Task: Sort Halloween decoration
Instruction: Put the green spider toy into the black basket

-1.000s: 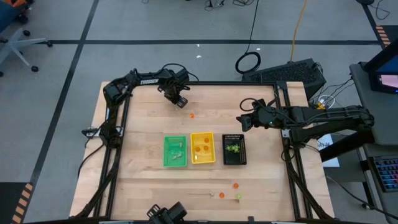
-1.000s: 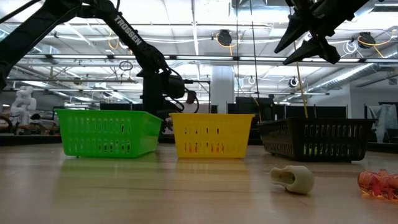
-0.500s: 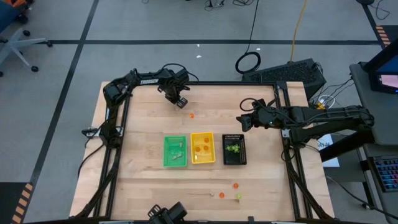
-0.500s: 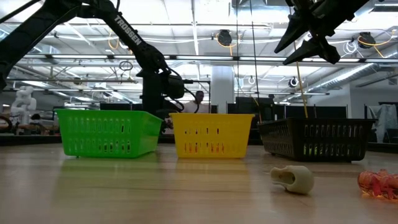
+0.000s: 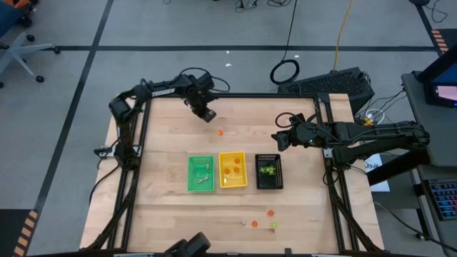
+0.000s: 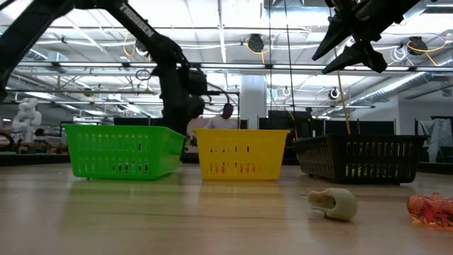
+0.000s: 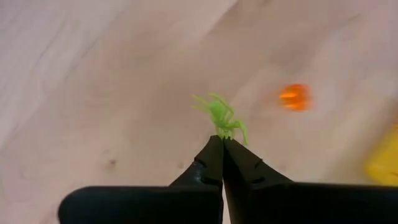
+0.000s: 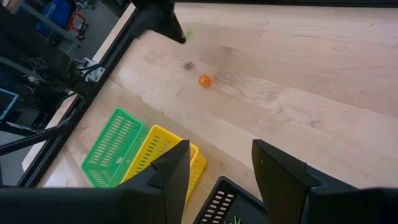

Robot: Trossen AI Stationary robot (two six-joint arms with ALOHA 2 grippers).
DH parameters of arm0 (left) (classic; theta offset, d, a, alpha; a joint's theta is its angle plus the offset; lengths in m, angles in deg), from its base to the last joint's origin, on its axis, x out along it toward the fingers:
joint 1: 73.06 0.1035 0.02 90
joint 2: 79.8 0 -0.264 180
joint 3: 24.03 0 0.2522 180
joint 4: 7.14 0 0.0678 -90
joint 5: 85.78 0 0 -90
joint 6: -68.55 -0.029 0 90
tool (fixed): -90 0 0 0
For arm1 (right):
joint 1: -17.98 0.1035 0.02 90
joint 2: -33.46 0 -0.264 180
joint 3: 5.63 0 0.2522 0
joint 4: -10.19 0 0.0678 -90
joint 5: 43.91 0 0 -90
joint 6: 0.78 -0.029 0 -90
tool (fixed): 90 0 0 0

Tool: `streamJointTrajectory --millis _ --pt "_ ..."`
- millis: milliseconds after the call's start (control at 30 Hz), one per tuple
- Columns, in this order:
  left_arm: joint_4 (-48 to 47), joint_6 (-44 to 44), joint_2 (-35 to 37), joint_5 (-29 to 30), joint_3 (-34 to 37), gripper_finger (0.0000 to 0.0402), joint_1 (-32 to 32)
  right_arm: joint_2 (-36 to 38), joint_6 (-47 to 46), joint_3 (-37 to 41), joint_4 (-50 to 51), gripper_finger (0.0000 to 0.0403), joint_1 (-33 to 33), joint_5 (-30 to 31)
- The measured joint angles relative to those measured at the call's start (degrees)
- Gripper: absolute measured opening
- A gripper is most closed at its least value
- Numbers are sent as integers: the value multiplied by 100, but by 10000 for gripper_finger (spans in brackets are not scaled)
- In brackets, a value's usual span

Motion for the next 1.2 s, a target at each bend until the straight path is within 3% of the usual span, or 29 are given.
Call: streamJointTrajectory --millis 300,500,767,1200 --pt "81 -2 1092 -1207 -7 0 32 0 109 0 2 162 0 -2" --pt "62 -57 1854 -1583 -7 0 -34 0 147 1 0 162 0 -2" --pt "62 -147 2820 -1530 -7 0 -232 0 147 0 -40 162 0 -2" --pt "64 -256 3868 -861 -13 0 -1131 0 143 0 -278 162 18 -23"
